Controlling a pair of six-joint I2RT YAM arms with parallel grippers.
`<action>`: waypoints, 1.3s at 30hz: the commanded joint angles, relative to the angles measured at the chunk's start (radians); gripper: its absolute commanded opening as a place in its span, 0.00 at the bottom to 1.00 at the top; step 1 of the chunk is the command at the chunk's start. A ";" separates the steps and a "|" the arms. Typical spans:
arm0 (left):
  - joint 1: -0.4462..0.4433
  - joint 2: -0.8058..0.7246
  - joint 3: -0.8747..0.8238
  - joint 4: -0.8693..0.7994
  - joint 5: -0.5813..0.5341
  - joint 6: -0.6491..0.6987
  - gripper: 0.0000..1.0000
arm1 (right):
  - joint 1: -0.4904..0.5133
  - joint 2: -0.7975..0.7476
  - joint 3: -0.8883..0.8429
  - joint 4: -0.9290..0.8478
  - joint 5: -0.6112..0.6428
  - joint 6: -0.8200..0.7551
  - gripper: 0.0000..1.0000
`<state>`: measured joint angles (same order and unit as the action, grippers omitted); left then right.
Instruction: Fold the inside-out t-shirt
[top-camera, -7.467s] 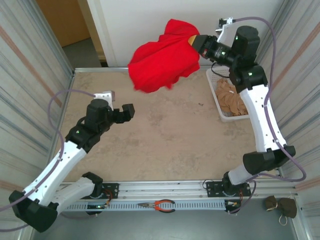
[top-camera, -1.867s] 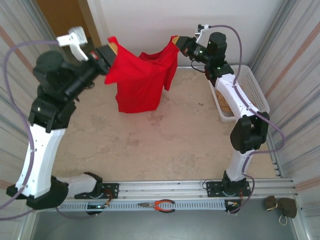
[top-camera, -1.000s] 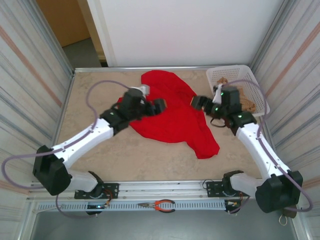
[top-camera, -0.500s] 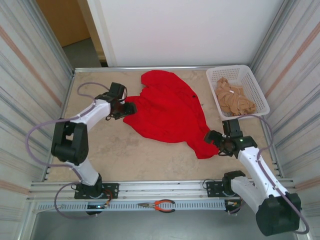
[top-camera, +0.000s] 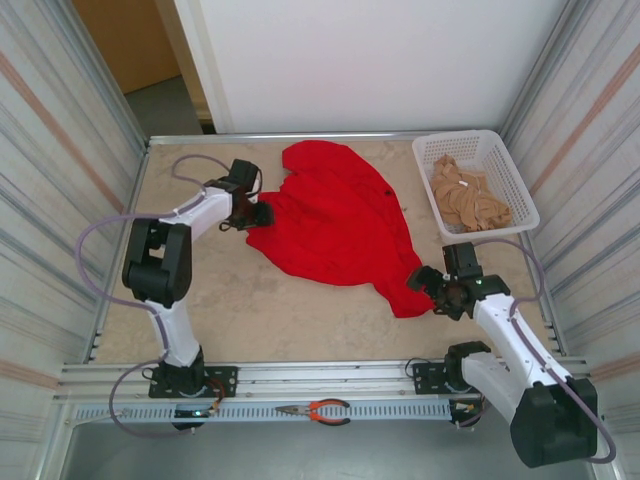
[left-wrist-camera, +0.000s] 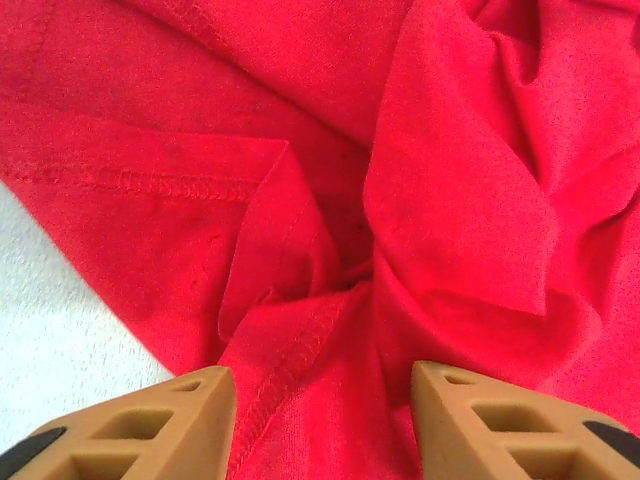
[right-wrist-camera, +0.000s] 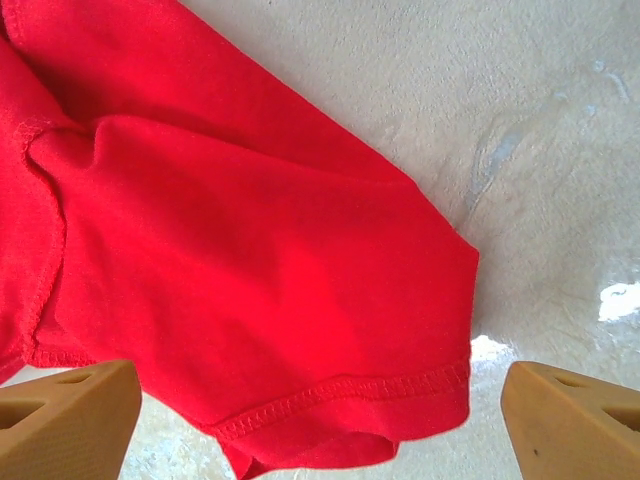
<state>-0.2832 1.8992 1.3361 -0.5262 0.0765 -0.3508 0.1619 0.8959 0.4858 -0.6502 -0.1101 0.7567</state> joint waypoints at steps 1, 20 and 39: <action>-0.006 0.026 0.034 -0.007 -0.003 0.028 0.43 | -0.004 0.030 -0.028 0.058 -0.029 0.044 0.91; 0.078 -0.322 -0.021 0.019 0.028 -0.069 0.00 | -0.009 0.127 0.258 0.111 -0.107 0.012 0.00; 0.105 -1.023 -0.719 0.028 0.142 -0.408 0.74 | -0.116 -0.298 0.062 -0.112 -0.018 0.080 0.00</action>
<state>-0.1795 0.9039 0.6495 -0.5064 0.1810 -0.6891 0.0559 0.6209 0.5926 -0.7147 -0.1501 0.8070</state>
